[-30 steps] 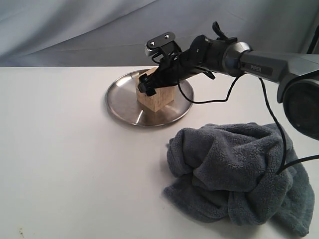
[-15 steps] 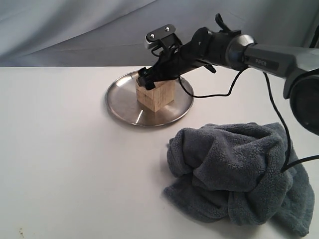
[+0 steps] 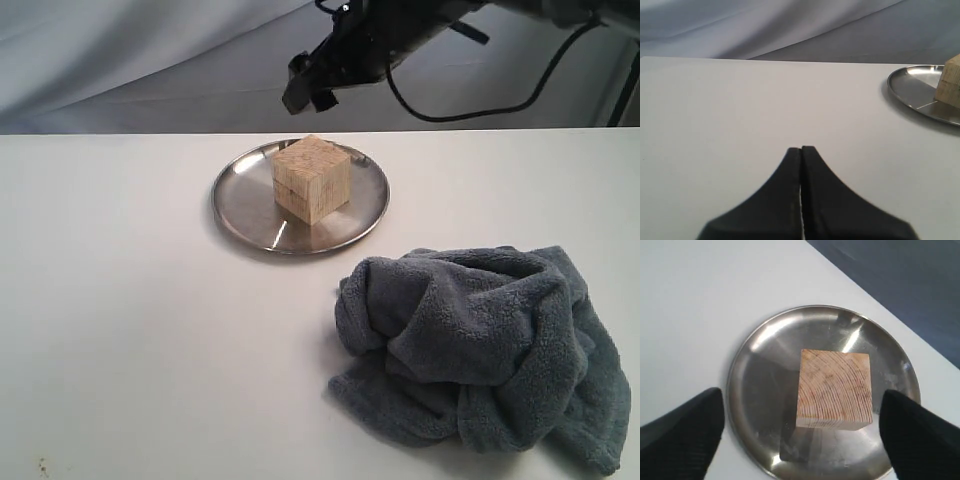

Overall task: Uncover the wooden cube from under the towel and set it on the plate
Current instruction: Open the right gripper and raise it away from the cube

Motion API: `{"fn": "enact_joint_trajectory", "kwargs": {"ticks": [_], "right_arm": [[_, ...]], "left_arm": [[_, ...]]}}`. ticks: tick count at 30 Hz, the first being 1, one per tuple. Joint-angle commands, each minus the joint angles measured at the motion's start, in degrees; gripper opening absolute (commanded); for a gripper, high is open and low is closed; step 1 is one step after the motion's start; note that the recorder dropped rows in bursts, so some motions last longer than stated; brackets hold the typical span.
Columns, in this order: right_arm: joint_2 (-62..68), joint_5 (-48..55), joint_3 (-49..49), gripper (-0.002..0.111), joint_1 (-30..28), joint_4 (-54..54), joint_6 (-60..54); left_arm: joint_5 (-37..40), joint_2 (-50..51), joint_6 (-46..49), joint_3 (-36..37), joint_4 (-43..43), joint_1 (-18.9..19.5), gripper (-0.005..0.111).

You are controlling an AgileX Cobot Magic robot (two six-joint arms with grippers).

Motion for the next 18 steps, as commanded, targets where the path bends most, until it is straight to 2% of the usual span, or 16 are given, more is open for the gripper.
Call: {"fn": "enact_joint_trajectory", "kwargs": {"ticks": [1,6,13,18], "right_arm": [[-5.2,7.2,-0.4,0.060,-0.1,-0.6,0.9],[-9.6,12.2,0.6,0.036,-0.1,-0.4,1.6],[-17.8,10.3,11.2,0.002,-1.6,-1.8,3.7],[-25.8,4.5,22.3,0.000,-5.3,-1.9,5.8]], "left_arm": [[-0.9,-0.2,-0.1,0.2,-0.1,-0.2,0.000],[-0.9,-0.2,-0.1,0.2,-0.1,-0.2,0.000],[-0.9,-0.2,-0.1,0.2,-0.1,-0.2,0.000],[-0.9,-0.2,-0.1,0.2,-0.1,-0.2,0.000]]}}
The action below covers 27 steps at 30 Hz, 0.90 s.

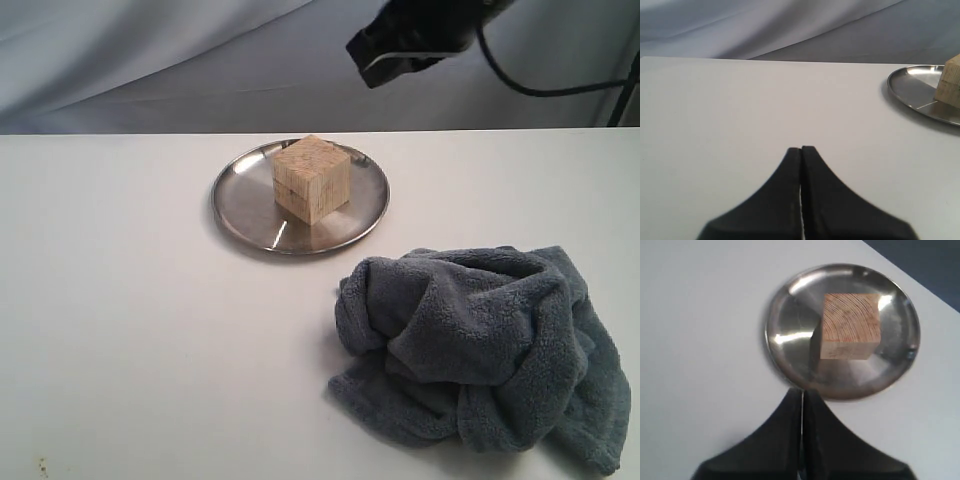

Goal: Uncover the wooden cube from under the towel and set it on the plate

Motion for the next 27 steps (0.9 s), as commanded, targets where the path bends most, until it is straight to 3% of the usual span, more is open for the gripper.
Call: {"fn": "enact_joint_trajectory", "kwargs": {"ticks": [1,8,16,23,27], "right_arm": [[-8.5,-7.2,10.7,0.000,-3.8,-1.0,2.0],[-24.5,-26.2,32.6,0.000,-6.5,-2.0,3.1],[-50.4,-38.4,55.0,0.000,-6.5,1.4,3.5],[-76.2,-37.8,72.6,0.000,-6.4,5.7,3.7],[-83.8,-36.0,76.8,0.000,-6.4,6.2,3.7]], "left_arm": [[-0.9,-0.2,-0.1,0.2,-0.1,-0.2,0.000],[-0.9,-0.2,-0.1,0.2,-0.1,-0.2,0.000],[-0.9,-0.2,-0.1,0.2,-0.1,-0.2,0.000],[-0.9,-0.2,-0.1,0.2,-0.1,-0.2,0.000],[-0.9,-0.2,-0.1,0.2,-0.1,-0.2,0.000]]}}
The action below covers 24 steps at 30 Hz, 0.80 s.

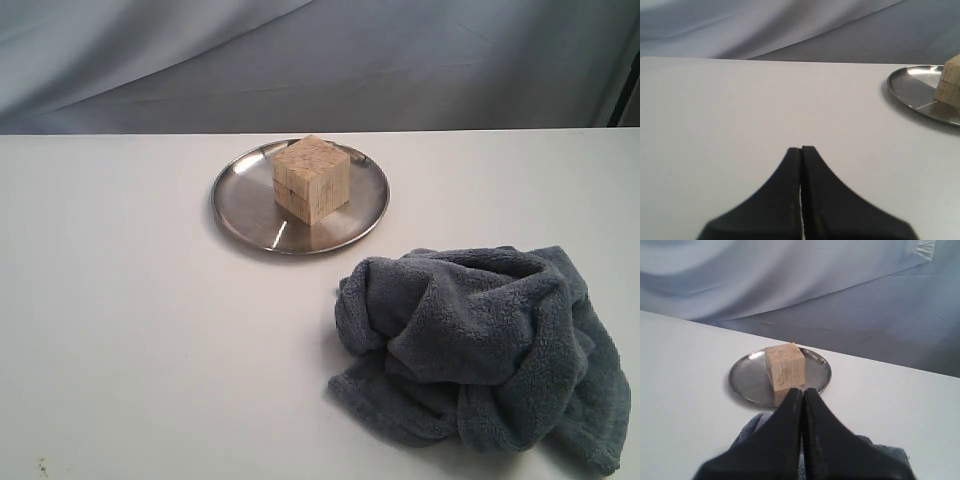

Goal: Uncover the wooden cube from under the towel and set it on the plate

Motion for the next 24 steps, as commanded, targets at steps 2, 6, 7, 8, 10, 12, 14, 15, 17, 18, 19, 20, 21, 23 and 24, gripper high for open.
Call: {"fn": "enact_joint_trajectory", "kwargs": {"ticks": [2,6,7,8,10,12,14,15,17,18,19,20,21,23,24], "right_arm": [[-6.5,1.0,2.2,0.000,-0.1,1.2,0.0],[-7.9,0.5,2.2,0.000,-0.1,0.5,0.0],[-8.0,0.2,2.2,0.000,-0.1,0.5,0.0],[-8.0,-0.3,2.2,0.000,-0.1,0.5,0.0],[-8.0,-0.2,2.2,0.000,-0.1,0.5,0.0],[-8.0,0.0,2.2,0.000,-0.1,0.5,0.0],[-8.0,-0.1,2.2,0.000,-0.1,0.5,0.1],[-8.5,-0.1,2.2,0.000,-0.1,0.1,0.1],[-9.4,-0.4,2.2,0.000,-0.3,-0.1,-0.2],[-10.0,-0.4,2.2,0.000,-1.1,-0.1,-0.6],[-10.7,-0.4,2.2,0.000,-1.6,-0.1,-0.6],[-11.3,-0.4,2.2,0.000,-2.3,-0.6,-0.7],[-12.3,-0.4,2.2,0.000,-3.0,-1.8,-0.8],[-13.6,-0.4,2.2,0.000,-4.2,-4.1,-0.8],[-14.4,-0.4,2.2,0.000,-4.8,-5.4,-0.8]], "left_arm": [[-0.9,-0.2,-0.1,0.2,-0.1,-0.2,0.000],[-0.9,-0.2,-0.1,0.2,-0.1,-0.2,0.000],[-0.9,-0.2,-0.1,0.2,-0.1,-0.2,0.000],[-0.9,-0.2,-0.1,0.2,-0.1,-0.2,0.000],[-0.9,-0.2,-0.1,0.2,-0.1,-0.2,0.000],[-0.9,-0.2,-0.1,0.2,-0.1,-0.2,0.000],[-0.9,-0.2,-0.1,0.2,-0.1,-0.2,0.000],[-0.9,-0.2,-0.1,0.2,-0.1,-0.2,0.000],[-0.9,-0.2,-0.1,0.2,-0.1,-0.2,0.000],[-0.9,-0.2,-0.1,0.2,-0.1,-0.2,0.000],[-0.9,-0.2,-0.1,0.2,-0.1,-0.2,0.000],[-0.9,-0.2,-0.1,0.2,-0.1,-0.2,0.000],[-0.9,-0.2,-0.1,0.2,-0.1,-0.2,0.000],[-0.9,-0.2,-0.1,0.2,-0.1,-0.2,0.000],[-0.9,-0.2,-0.1,0.2,-0.1,-0.2,0.000]]}}
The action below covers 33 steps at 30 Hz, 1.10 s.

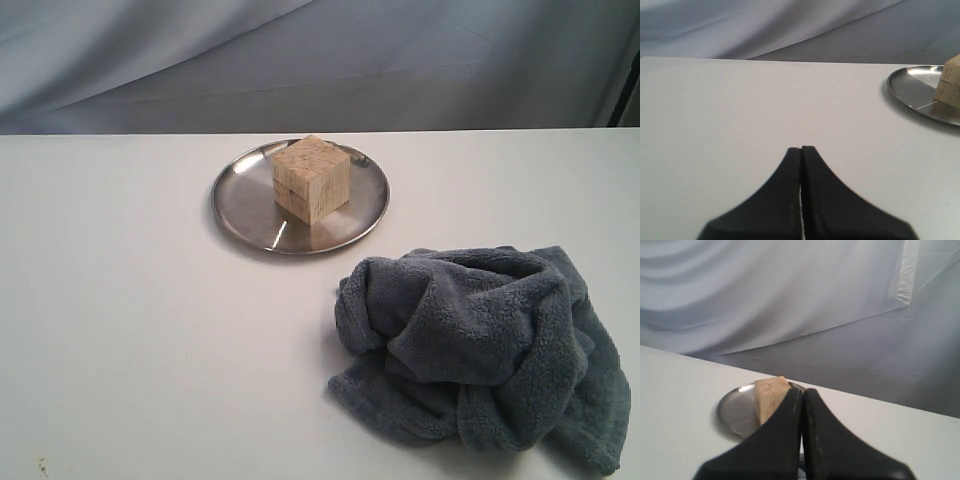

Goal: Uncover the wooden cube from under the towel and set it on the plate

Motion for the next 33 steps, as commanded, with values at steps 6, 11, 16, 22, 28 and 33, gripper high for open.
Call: {"fn": "enact_joint_trajectory", "kwargs": {"ticks": [6,11,16,22,28,33], "right_arm": [[-7.1,-0.8,0.4,0.000,-8.4,-7.5,-0.7],[-9.2,-0.1,0.4,0.000,-13.8,-7.4,-0.7],[-10.5,0.9,0.4,0.000,-18.7,-7.4,-0.5],[-10.5,1.9,0.4,0.000,-22.9,-7.3,-0.4],[-10.5,2.5,0.4,0.000,-23.7,-6.6,-0.4],[-10.5,2.4,1.8,0.000,-23.7,-7.3,-0.3]], "left_arm": [[-0.9,-0.2,-0.1,0.2,-0.1,-0.2,0.000],[-0.9,-0.2,-0.1,0.2,-0.1,-0.2,0.000],[-0.9,-0.2,-0.1,0.2,-0.1,-0.2,0.000],[-0.9,-0.2,-0.1,0.2,-0.1,-0.2,0.000],[-0.9,-0.2,-0.1,0.2,-0.1,-0.2,0.000],[-0.9,-0.2,-0.1,0.2,-0.1,-0.2,0.000]]}}
